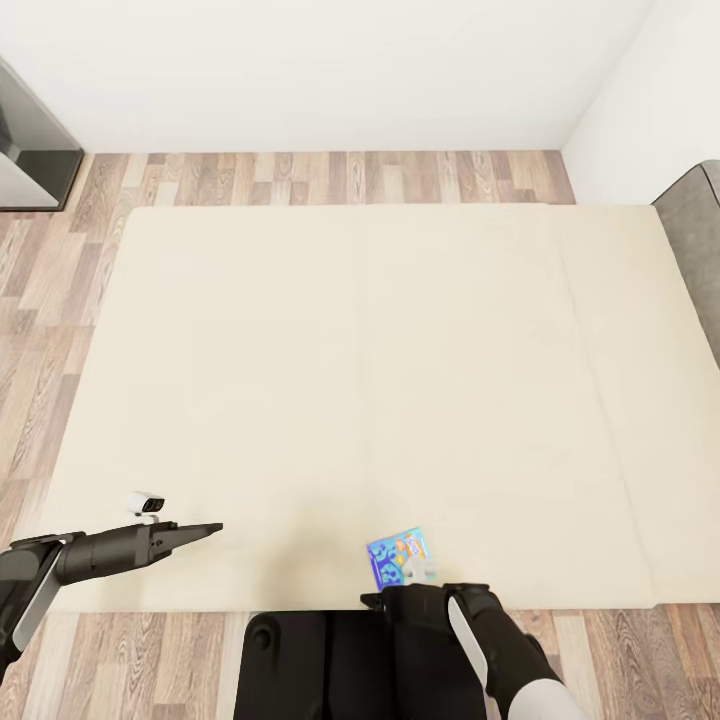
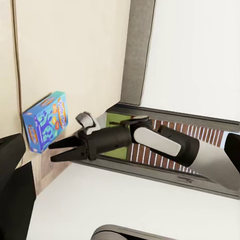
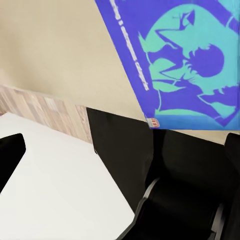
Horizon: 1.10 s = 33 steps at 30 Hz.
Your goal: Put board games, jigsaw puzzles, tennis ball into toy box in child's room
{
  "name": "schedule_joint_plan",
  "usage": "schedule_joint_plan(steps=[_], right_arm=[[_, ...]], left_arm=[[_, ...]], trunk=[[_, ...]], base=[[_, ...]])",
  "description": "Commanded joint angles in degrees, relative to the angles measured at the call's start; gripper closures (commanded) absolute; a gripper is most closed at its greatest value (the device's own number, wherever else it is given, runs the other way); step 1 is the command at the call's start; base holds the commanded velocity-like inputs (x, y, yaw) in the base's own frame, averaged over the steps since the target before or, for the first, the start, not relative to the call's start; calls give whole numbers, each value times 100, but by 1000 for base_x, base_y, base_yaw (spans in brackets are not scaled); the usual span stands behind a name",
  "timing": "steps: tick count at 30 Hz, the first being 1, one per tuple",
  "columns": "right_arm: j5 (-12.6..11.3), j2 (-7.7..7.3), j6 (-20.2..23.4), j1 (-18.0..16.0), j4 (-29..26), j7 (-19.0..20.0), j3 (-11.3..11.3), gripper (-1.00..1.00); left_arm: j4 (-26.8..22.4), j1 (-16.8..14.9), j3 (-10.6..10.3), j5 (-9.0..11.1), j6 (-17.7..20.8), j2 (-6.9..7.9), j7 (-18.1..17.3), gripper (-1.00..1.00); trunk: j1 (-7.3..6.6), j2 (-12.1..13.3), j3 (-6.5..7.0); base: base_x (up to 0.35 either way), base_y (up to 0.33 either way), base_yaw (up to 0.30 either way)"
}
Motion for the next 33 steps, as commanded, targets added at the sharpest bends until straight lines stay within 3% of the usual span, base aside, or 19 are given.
schedule_joint_plan(steps=[1, 22, 29, 33], right_arm=[[-11, 1, 43, 0, -37, -4, -1, -100], [-7, -29, 46, 12, -81, 108, 17, -100], [-5, -94, 28, 81, -243, 651, 24, -100], [-8, -117, 60, 92, -762, 1183, 15, -100]], left_arm=[[-1, -1, -2, -2, 61, 4, -20, -100], [-1, -1, -2, 3, 62, 6, -20, -100], [-1, -1, -2, -4, 59, 7, -20, -100], [-1, -1, 2, -5, 59, 7, -20, -100]], trunk=[[3, -9, -6], [3, -9, 53], [3, -9, 58], [3, -9, 58]], base=[[0, 0, 0], [0, 0, 0], [0, 0, 0], [0, 0, 0]])
